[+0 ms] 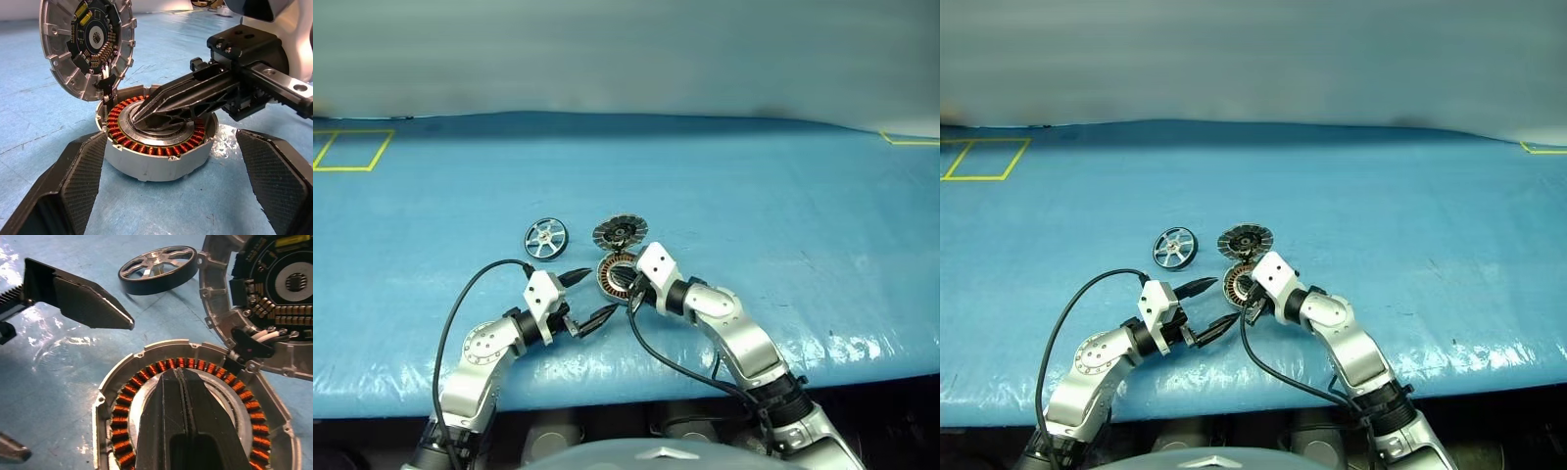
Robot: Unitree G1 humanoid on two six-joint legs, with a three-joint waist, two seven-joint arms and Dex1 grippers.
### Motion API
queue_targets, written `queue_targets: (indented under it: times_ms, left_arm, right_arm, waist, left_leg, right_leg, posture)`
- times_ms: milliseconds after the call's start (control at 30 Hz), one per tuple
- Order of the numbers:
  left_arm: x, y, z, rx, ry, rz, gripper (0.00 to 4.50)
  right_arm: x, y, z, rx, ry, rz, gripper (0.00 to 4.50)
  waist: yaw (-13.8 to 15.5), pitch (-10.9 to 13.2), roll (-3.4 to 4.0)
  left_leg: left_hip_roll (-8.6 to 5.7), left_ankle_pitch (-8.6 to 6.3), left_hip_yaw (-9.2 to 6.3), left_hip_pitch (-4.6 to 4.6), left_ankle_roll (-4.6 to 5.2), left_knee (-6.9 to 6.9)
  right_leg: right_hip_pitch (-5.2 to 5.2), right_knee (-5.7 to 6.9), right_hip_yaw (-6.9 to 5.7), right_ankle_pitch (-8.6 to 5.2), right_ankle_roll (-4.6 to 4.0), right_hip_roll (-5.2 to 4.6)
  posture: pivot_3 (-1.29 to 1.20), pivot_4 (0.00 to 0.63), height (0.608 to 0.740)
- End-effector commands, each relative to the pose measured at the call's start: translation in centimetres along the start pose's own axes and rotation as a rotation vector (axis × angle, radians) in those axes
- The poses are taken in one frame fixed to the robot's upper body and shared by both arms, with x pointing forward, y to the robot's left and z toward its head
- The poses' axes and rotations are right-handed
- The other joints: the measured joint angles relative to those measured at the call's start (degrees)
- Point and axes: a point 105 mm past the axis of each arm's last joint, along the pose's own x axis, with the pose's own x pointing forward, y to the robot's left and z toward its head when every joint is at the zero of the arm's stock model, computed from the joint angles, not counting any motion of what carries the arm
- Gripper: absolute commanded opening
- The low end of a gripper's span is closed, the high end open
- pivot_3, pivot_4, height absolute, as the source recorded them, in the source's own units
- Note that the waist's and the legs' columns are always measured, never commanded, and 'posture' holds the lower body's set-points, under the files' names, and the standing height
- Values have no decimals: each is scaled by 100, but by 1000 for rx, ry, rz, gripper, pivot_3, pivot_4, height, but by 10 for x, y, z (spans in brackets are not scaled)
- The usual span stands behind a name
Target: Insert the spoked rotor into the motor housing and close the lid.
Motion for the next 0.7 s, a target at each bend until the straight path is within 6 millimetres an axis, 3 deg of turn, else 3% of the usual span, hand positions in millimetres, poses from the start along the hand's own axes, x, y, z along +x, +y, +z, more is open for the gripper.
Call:
queue_targets:
  times_ms: [33, 167, 267, 600, 700]
  left_arm:
    - [1, -2, 14, 38, -43, -11, 4500]
    - [1, -3, 13, 35, -40, -12, 4500]
    - [0, -4, 12, 34, -36, -17, 4500]
    - [-1, -3, 11, 35, -35, -18, 4500]
    - [-1, -2, 11, 34, -39, -14, 4500]
  right_arm:
    - [-1, -1, -10, 33, 43, -6, 12]
    - [-3, 0, -7, 131, 16, 10, 12]
    - [-5, 8, 8, 165, -74, 60, 12]
    - [-12, -13, 46, 341, -296, -9, 12]
    - [-12, -12, 45, 294, -267, -2, 12]
  waist:
    - [-4, 0, 0]
    - [-3, 0, 0]
    - [-2, 0, -1]
    - [-5, 2, 3]
    - [-6, 3, 4]
  left_leg:
    - [0, 0, 1, 0, 0, 0]
    - [1, 0, 1, 2, 0, 0]
    - [1, 0, 0, 1, 0, 0]
    - [1, 0, 1, -8, 1, -1]
    - [1, 0, 0, -8, 1, -2]
  right_leg:
    - [0, 0, 0, 0, 0, 0]
    - [2, 1, 1, 0, 0, 0]
    - [2, 0, 1, 0, 0, 0]
    - [-5, 0, 1, 1, 0, 0]
    - [-5, 0, 1, 1, -1, 1]
  posture:
    - [0, 150, 740]
    - [0, 150, 740]
    - [0, 150, 740]
    - [0, 150, 740]
    - [0, 150, 740]
